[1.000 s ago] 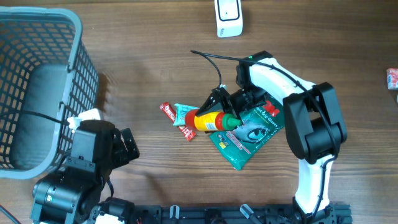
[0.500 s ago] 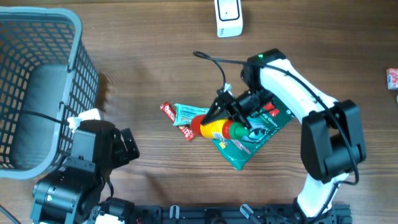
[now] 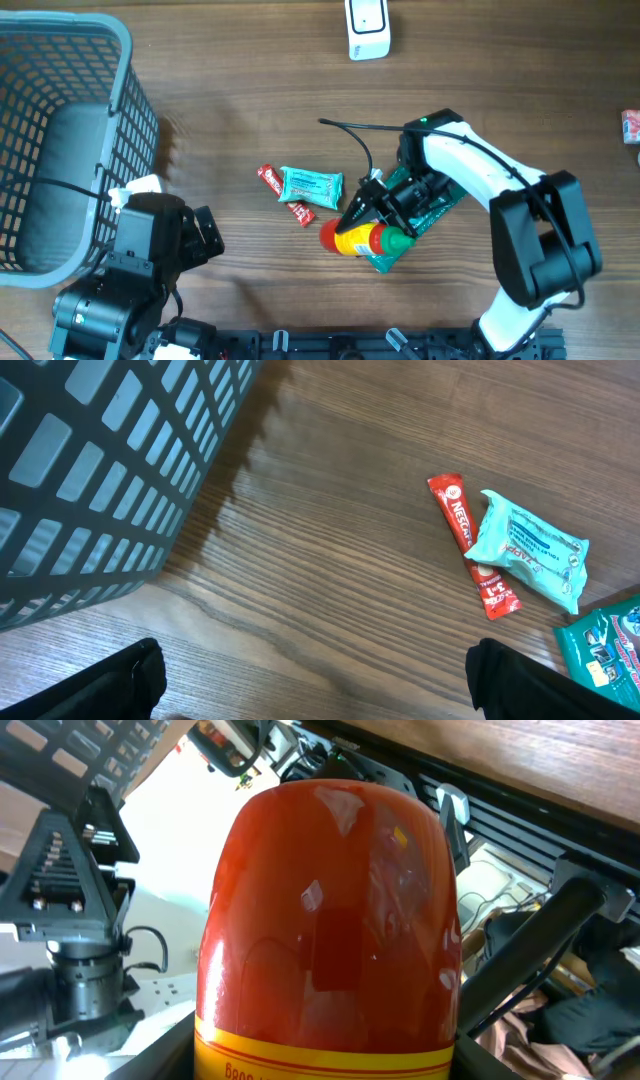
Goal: Scan the item barcode
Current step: 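Lift the sauce bottle and carry it toward the right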
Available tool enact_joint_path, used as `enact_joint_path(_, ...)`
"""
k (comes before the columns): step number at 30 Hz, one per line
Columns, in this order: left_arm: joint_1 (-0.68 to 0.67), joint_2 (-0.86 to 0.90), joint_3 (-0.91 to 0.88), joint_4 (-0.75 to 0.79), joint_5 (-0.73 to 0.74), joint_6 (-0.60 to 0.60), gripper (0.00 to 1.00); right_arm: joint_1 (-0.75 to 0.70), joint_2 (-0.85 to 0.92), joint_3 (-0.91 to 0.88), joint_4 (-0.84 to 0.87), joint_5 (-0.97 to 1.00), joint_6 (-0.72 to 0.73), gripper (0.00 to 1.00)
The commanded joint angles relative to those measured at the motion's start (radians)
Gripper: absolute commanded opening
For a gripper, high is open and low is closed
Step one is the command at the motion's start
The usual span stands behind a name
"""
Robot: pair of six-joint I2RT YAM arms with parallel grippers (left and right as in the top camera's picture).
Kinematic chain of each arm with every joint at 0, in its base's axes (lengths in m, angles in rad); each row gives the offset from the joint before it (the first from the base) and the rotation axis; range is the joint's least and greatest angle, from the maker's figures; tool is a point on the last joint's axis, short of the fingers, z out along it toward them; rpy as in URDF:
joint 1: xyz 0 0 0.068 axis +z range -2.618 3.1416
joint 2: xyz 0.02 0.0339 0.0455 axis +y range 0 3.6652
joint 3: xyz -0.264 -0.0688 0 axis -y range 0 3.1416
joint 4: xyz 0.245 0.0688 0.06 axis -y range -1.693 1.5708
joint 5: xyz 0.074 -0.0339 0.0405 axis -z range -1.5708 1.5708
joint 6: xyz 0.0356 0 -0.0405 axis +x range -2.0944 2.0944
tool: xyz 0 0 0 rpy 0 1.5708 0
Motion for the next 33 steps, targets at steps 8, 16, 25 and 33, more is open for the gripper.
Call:
enact_joint_path(8,0.005,-0.002,0.001,0.0,0.005,0.015,1.0,-0.069,-0.269,0.001,-0.001,0.067,0.081,0.14)
enact_joint_path(16,0.005,-0.002,0.001,0.0,0.005,0.015,1.0,-0.277,-0.516,0.002,0.003,0.364,0.314,0.14)
enact_joint_path(25,0.005,-0.002,0.001,0.0,0.005,0.015,1.0,-0.469,-0.662,0.002,0.233,0.726,0.66,0.2)
enact_joint_path(33,0.005,-0.002,0.001,0.0,0.005,0.016,1.0,-0.469,-0.651,0.002,0.539,0.827,0.78,0.33)
